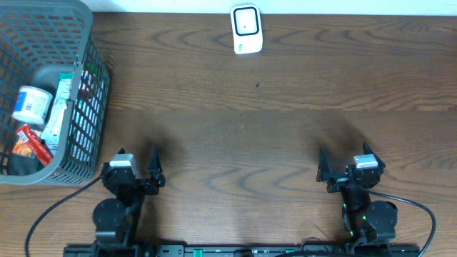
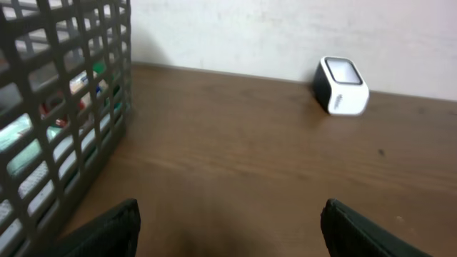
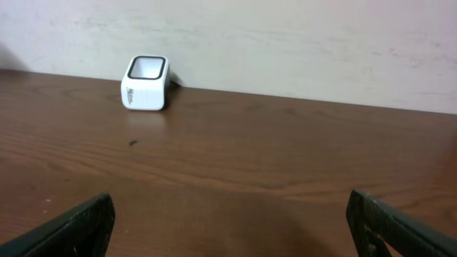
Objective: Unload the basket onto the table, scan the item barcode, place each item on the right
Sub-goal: 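Reach the left gripper into the basket and grasp the green-lidded jar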
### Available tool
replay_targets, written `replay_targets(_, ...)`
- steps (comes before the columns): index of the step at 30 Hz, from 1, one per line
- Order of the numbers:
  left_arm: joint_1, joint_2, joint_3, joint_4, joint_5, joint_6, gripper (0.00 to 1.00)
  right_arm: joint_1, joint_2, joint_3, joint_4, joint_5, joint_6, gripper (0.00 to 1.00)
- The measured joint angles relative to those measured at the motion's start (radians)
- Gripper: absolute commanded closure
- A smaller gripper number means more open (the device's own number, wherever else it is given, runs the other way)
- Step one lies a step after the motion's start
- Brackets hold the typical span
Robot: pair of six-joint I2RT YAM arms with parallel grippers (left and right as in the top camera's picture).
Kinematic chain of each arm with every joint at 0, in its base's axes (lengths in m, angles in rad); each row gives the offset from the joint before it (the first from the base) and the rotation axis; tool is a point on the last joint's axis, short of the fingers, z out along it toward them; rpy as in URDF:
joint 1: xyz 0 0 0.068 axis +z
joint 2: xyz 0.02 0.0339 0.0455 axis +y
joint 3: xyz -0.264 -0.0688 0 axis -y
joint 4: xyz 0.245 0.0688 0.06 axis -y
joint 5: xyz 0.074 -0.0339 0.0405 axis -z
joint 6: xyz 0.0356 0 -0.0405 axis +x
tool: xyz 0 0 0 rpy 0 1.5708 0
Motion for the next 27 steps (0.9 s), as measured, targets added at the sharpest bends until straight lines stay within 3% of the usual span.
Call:
replay_targets(5, 0.000, 0.049, 0.307, -0.259, 0.015, -0.024, 0.19, 0.000, 0.002, 0.000, 0.000, 0.000, 0.000, 0.01)
replay_targets(11, 0.000, 0.244, 0.706, -0.426, 0.018, -0.032, 0.19, 0.000, 0.003, 0.000, 0.000, 0.001, 0.000, 0.01)
replay_targets(27, 0.001, 1.209, 1.958, -1.064, -0.010, -0.035, 0.19, 0.000, 0.004, 0.000, 0.001, -0.003, 0.000, 0.01)
